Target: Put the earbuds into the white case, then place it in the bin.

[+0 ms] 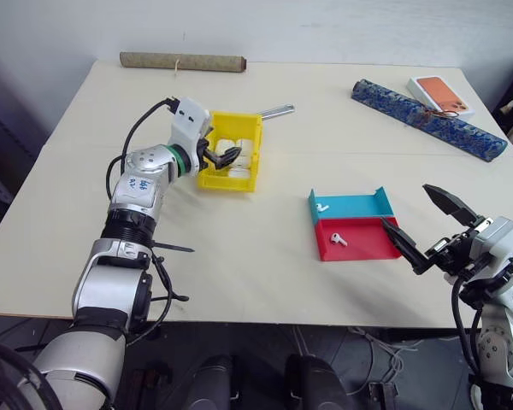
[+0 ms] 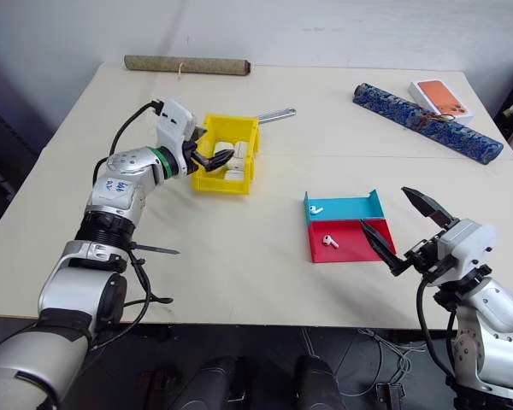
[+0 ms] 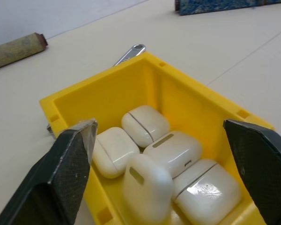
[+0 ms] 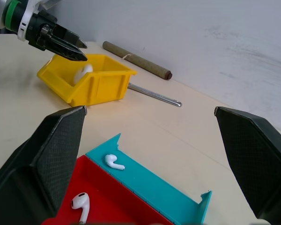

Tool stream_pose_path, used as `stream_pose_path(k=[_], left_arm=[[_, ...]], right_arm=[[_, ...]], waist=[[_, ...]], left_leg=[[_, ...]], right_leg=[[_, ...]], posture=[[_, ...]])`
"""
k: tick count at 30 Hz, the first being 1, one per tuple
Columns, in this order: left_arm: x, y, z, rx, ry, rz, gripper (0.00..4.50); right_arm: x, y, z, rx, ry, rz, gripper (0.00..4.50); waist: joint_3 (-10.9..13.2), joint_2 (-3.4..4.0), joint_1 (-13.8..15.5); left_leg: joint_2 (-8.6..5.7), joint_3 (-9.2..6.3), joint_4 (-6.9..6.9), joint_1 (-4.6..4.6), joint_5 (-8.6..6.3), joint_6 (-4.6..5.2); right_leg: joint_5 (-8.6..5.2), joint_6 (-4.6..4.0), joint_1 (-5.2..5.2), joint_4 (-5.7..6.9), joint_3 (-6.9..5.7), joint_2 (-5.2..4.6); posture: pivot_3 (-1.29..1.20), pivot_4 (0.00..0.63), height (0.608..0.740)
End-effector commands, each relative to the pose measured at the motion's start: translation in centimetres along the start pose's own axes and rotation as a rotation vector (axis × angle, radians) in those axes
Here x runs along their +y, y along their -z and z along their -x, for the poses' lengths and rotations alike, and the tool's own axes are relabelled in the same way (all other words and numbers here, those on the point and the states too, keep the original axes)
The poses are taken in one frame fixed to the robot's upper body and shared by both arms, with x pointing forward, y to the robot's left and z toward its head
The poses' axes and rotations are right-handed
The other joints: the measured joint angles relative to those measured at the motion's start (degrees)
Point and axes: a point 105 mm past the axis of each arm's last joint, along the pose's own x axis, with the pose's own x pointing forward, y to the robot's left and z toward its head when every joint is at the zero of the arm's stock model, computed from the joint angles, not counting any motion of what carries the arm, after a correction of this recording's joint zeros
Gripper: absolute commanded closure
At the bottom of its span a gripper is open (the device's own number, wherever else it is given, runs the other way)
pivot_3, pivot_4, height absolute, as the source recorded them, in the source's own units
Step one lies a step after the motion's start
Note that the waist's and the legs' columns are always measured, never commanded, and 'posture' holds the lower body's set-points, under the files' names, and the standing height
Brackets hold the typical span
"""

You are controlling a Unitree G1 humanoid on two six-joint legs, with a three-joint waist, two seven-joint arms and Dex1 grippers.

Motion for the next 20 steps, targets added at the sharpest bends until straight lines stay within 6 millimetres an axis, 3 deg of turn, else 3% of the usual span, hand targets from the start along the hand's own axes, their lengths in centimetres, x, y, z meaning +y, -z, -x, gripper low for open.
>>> stream_pose_path(k=[1,3,8,11,13,16,20], left_arm=[[0.3,-2.5,3.4,-0.122,0.069,-0.067,0.04],[0.2,-2.3,7.2,-0.169,0.121,-0.064,0.04],[-1.1,1.3,16.2,-0.070,0.184,-0.244,0.04],[-0.5,4.5,21.6,0.023,0.073,-0.241,0.04],[-1.2,6.8,24.8,0.113,0.053,-0.253,0.04],[-2.5,9.2,28.0,0.207,0.031,-0.240,0.04],[-3.3,9.5,28.9,0.208,-0.017,-0.214,0.04]], right_arm=[[-0.5,-0.6,0.2,0.001,-0.024,0.035,0.00],[-0.8,-0.5,0.0,0.023,-0.073,0.053,0.00],[-1.8,0.0,0.4,0.108,-0.216,0.075,0.00],[-2.3,1.0,1.2,0.192,-0.353,0.093,0.00],[-2.6,1.6,1.8,0.234,-0.423,0.100,0.00],[-3.1,2.2,2.4,0.267,-0.490,0.116,0.00],[-3.6,3.1,2.3,0.278,-0.521,0.120,0.00]], waist=[[0.00,0.00,-0.59],[-0.01,0.03,-1.78],[0.00,0.01,-2.93],[0.00,0.01,-2.83],[0.00,-0.01,-2.72],[0.00,-0.02,-2.20],[0.00,-0.02,-1.51]], left_leg=[[0.02,0.03,-0.01,0.02,0.00,0.00],[0.07,0.06,-0.04,0.07,-0.01,-0.03],[0.40,0.19,-0.09,0.35,-0.11,-0.20],[0.43,0.24,-0.08,0.43,-0.15,-0.22],[0.43,0.26,-0.08,0.48,-0.20,-0.17],[0.43,0.26,-0.07,0.49,-0.38,-0.10],[0.41,0.28,-0.06,0.48,-0.59,-0.38]], right_leg=[[0.00,0.00,0.00,0.00,0.02,0.00],[0.00,0.00,0.00,0.02,0.13,-0.01],[-0.02,-0.05,0.11,0.02,0.61,-0.06],[-0.04,-0.09,0.15,-0.04,0.80,-0.13],[-0.05,-0.09,0.15,-0.22,0.84,-0.21],[-0.05,-0.10,0.17,-0.29,0.85,-0.31],[-0.04,-0.13,0.15,-0.33,0.88,-0.42]], posture=[[0.00,0.150,0.740],[0.00,0.150,0.740],[0.00,0.150,0.740],[0.00,0.150,0.740],[0.00,0.150,0.740],[0.00,0.150,0.740],[0.00,0.150,0.740]])
